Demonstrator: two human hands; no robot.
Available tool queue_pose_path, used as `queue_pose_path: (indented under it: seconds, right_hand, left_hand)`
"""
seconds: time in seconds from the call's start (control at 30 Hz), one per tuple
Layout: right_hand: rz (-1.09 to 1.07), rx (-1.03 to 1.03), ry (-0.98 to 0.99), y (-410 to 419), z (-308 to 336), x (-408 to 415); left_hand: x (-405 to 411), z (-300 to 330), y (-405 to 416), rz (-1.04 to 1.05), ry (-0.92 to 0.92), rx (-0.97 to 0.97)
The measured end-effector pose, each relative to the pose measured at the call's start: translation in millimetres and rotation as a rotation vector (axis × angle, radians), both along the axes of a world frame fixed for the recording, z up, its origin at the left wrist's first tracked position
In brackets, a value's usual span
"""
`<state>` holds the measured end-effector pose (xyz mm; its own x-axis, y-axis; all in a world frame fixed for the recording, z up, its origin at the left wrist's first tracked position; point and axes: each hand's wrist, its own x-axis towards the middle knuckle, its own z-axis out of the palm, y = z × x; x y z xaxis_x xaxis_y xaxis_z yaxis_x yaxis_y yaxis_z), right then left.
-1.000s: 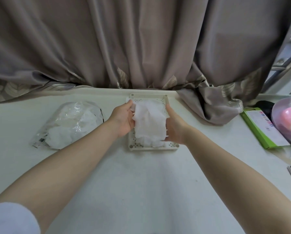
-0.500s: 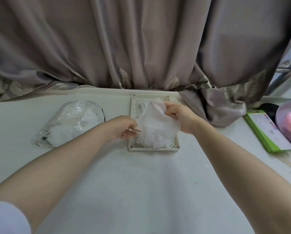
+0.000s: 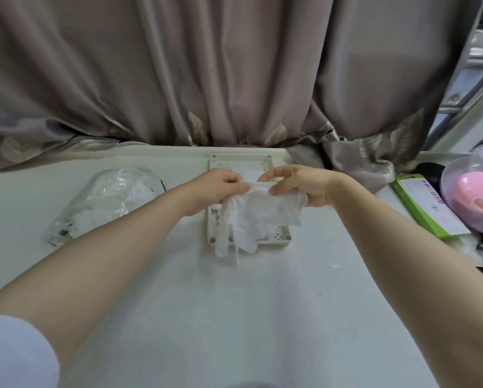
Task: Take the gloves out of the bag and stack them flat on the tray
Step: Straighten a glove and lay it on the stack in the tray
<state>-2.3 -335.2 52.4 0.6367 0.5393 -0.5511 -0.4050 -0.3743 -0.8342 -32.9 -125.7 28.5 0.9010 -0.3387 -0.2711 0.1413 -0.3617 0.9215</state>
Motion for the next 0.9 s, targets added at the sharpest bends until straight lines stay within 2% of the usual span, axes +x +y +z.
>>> queue_pose_path:
  seconds: [0.07,0.1,0.17,0.27,0.3,0.37,0.47,0.53,0.57,0.77,0.9]
  right_hand:
    - [-0.093,0.076,0.029,-5.3,-2.3,-1.7]
    - [-0.134,0.151,0.041,-6.8,-4.3,-2.6]
    - [-0.180,0.304,0.044,-6.7,-7.6,-4.3]
    - [-0.176,0.446,0.029,6.8,-4.4,-9.8]
    - [-0.186,0.471,0.035,12.7,-0.8,-11.8]
    - [-0.205,0.514,0.096,21.1,4.5,-13.2]
    - [-0.174,0.530,0.125,27.5,6.7,-12.4]
    - [-0.190,0.499,0.088,28.9,3.9,-10.0]
    - [-0.215,0.461,0.064,29.6,0.9,-7.8]
    - [-0.359,-0.058,-0.285,35.4,-27.2,6.3]
    - [-0.486,-0.162,-0.295,35.5,-46.9,14.3]
  left_hand:
    - [1.1,-3.7,7.3,0.073,0.108,-0.188]
    - [1.3,-4.5,10.4,0.094,0.127,-0.223]
    - [3.5,-10.8,12.7,0.134,0.078,-0.159]
    - [3.1,-15.4,6.5,0.207,-0.179,0.057]
    - [2.8,-16.4,3.4,0.220,-0.246,0.059]
    - [-2.6,-10.8,-2.0,0.210,-0.159,-0.160]
    - [-11.1,-1.8,-4.3,0.164,0.219,-0.650]
    - [-11.3,-6.8,-1.4,0.095,0.344,-0.796]
    - [-11.8,-10.9,-0.3,0.071,0.367,-0.800]
    - [-6.7,-35.3,-2.6,0.100,0.350,-0.463]
    - [8.0,-53.2,-4.6,0.231,0.337,-0.407]
